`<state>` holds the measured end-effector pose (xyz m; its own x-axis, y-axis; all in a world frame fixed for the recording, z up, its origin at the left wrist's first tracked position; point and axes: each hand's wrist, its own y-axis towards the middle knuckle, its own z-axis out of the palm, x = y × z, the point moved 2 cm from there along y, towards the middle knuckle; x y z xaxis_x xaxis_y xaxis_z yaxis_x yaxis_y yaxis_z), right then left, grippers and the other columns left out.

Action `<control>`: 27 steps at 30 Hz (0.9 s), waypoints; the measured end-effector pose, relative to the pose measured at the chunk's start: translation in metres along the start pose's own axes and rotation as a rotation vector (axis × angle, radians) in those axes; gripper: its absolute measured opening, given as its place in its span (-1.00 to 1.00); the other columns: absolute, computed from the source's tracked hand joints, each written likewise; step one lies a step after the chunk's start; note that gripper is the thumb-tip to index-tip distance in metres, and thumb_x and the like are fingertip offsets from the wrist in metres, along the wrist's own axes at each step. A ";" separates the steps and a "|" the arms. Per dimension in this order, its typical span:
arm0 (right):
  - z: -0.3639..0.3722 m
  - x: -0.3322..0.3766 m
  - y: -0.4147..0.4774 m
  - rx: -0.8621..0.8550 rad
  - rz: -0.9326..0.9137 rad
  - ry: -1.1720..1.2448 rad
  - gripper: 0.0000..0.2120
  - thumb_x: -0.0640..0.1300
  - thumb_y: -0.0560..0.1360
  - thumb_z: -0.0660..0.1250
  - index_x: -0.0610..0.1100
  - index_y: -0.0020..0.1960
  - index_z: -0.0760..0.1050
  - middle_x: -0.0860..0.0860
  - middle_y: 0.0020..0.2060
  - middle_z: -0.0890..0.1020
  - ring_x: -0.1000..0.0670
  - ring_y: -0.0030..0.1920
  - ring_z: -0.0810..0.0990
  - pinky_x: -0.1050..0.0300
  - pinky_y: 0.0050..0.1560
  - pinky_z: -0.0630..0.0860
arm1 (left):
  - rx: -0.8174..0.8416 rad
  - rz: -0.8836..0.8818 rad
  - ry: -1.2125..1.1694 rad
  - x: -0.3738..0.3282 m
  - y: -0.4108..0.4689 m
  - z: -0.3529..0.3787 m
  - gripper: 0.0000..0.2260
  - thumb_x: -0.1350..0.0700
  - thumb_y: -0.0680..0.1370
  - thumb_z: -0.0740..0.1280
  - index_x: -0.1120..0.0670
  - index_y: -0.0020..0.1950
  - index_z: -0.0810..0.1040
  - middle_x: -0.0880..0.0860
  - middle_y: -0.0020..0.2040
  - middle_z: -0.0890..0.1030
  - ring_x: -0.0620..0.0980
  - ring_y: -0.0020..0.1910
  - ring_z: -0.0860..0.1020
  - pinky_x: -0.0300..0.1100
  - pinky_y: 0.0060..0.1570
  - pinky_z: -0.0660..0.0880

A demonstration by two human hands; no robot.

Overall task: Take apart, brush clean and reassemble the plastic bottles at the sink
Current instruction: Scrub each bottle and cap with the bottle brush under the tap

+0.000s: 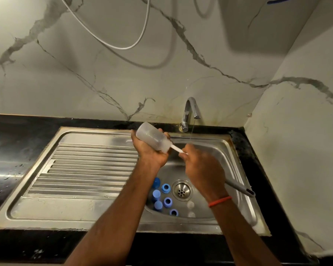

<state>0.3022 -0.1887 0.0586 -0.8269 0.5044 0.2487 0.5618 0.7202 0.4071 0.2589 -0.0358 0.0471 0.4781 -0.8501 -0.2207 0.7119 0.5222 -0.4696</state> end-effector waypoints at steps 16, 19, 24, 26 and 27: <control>0.013 -0.002 0.003 0.274 0.026 0.257 -0.86 0.06 0.62 0.25 0.02 -0.05 0.47 0.06 -0.38 0.53 0.10 -0.37 0.50 0.05 -0.34 0.52 | -0.140 0.137 0.061 -0.006 0.006 -0.017 -0.57 -0.27 0.52 0.27 0.09 0.06 0.49 0.07 -0.26 0.51 0.02 -0.34 0.53 -0.20 -0.40 0.52; 0.004 -0.017 0.011 0.244 0.125 0.460 -0.89 0.00 0.60 0.30 0.02 -0.09 0.51 0.09 -0.39 0.52 0.15 -0.39 0.47 0.19 -0.35 0.42 | -0.139 0.125 0.089 -0.006 0.004 -0.013 -0.55 -0.26 0.54 0.25 0.10 0.13 0.50 0.11 -0.19 0.55 0.06 -0.25 0.56 -0.14 -0.43 0.56; 0.016 0.000 0.000 0.257 0.118 0.256 -0.83 0.05 0.63 0.23 0.01 -0.09 0.41 0.04 -0.39 0.51 0.08 -0.38 0.50 0.12 -0.40 0.45 | -0.171 0.181 0.178 -0.006 0.005 -0.009 -0.53 -0.27 0.54 0.25 0.08 0.22 0.51 0.11 -0.07 0.52 0.06 -0.11 0.53 -0.12 -0.28 0.52; 0.016 -0.006 0.003 0.357 0.101 0.366 -0.86 0.02 0.61 0.29 0.00 -0.09 0.48 0.04 -0.35 0.55 0.08 -0.34 0.52 0.13 -0.33 0.47 | -0.189 0.210 0.205 -0.007 0.003 -0.017 -0.56 -0.23 0.57 0.23 0.09 0.23 0.51 0.10 -0.11 0.53 0.05 -0.13 0.54 -0.11 -0.23 0.50; 0.012 -0.013 0.006 0.377 0.104 0.447 -0.88 0.00 0.60 0.32 0.00 -0.09 0.50 0.05 -0.31 0.58 0.10 -0.30 0.54 0.14 -0.28 0.48 | -0.183 0.216 0.208 -0.007 0.002 -0.019 -0.56 -0.22 0.58 0.23 0.09 0.24 0.51 0.10 -0.11 0.54 0.05 -0.13 0.55 -0.10 -0.23 0.51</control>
<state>0.3167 -0.1848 0.0470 -0.6517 0.3906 0.6502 0.5434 0.8385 0.0410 0.2469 -0.0298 0.0315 0.4796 -0.7264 -0.4922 0.4924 0.6871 -0.5343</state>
